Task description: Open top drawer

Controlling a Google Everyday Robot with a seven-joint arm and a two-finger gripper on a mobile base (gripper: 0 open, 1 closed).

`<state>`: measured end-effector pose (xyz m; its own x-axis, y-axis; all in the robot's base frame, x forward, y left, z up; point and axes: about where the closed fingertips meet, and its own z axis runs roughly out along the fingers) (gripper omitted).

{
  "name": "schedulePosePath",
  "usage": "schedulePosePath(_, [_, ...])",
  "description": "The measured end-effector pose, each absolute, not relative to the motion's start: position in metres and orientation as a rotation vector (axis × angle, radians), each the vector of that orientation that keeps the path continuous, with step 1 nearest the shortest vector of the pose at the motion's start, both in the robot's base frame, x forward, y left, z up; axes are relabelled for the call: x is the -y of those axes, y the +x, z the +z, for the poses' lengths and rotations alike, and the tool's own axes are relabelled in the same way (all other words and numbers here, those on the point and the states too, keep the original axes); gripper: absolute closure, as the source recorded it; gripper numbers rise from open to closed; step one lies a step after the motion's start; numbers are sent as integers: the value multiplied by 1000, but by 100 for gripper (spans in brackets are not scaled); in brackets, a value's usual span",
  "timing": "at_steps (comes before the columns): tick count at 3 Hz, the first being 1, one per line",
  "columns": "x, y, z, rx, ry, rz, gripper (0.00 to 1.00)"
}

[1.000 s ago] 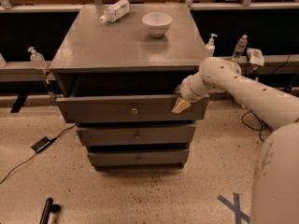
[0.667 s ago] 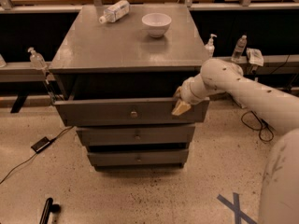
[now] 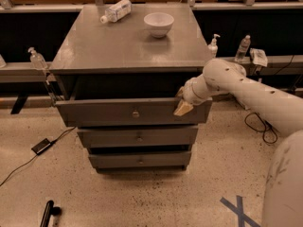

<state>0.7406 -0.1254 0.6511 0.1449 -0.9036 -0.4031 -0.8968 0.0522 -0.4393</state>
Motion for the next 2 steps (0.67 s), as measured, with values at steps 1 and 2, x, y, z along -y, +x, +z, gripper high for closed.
schedulePosePath(1, [124,740,649,-1723,-1817,-10,75])
schedulePosePath(2, [122,740,647,-1729,-1822,41,44])
